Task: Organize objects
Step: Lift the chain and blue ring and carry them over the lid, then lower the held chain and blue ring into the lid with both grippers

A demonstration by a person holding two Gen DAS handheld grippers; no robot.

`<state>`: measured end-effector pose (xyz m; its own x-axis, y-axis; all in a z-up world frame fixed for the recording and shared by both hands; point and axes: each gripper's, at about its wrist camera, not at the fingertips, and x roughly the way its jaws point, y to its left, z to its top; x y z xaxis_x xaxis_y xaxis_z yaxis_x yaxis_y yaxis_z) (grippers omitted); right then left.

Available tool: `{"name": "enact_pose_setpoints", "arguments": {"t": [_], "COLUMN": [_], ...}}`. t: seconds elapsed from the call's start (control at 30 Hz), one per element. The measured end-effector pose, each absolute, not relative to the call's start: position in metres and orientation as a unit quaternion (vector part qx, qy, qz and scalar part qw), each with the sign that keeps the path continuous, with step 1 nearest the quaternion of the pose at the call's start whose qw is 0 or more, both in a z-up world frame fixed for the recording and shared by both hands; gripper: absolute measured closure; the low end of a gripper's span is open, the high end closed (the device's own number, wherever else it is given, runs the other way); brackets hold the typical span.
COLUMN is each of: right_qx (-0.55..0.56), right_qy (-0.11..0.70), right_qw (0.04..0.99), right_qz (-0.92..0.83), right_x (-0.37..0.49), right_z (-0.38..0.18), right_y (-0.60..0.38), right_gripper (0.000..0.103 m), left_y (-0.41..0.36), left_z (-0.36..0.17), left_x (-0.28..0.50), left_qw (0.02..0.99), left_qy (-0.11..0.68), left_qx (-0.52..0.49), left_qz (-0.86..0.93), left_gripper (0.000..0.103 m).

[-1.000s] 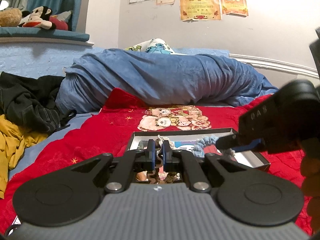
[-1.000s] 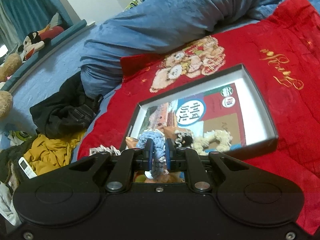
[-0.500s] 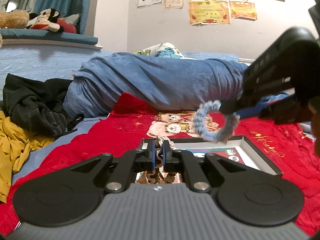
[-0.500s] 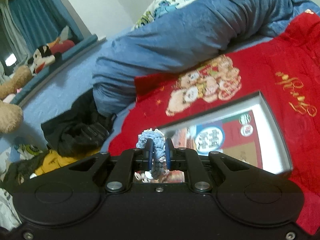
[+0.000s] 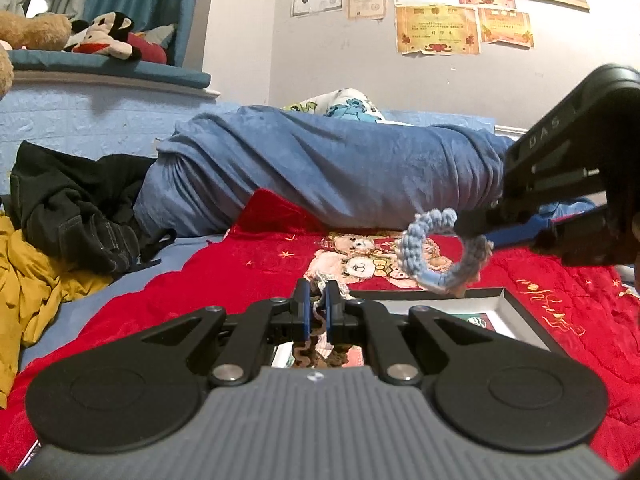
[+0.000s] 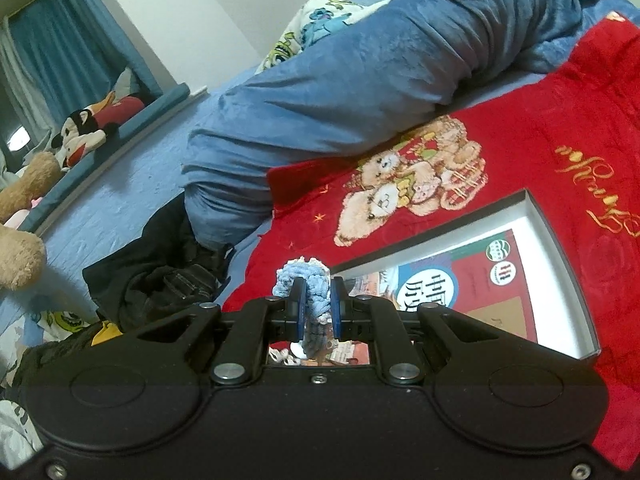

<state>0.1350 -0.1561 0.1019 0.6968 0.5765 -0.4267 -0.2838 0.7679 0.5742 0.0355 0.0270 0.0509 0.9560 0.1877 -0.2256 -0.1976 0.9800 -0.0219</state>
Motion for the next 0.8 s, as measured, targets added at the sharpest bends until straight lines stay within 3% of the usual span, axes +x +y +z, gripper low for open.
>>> {"name": "enact_pose_setpoints", "arguments": {"t": [0.8], "right_qx": [0.246], "right_qy": [0.307], "right_qw": [0.897], "right_qz": [0.201], "right_x": [0.146], "right_z": [0.085], "right_y": [-0.168], "right_gripper": [0.09], "left_y": [0.013], "left_z": [0.046], "left_x": [0.078], "left_qw": [0.994], "left_qy": [0.078], "left_qx": [-0.009], "left_qz": [0.078], "left_gripper": [0.093]}}
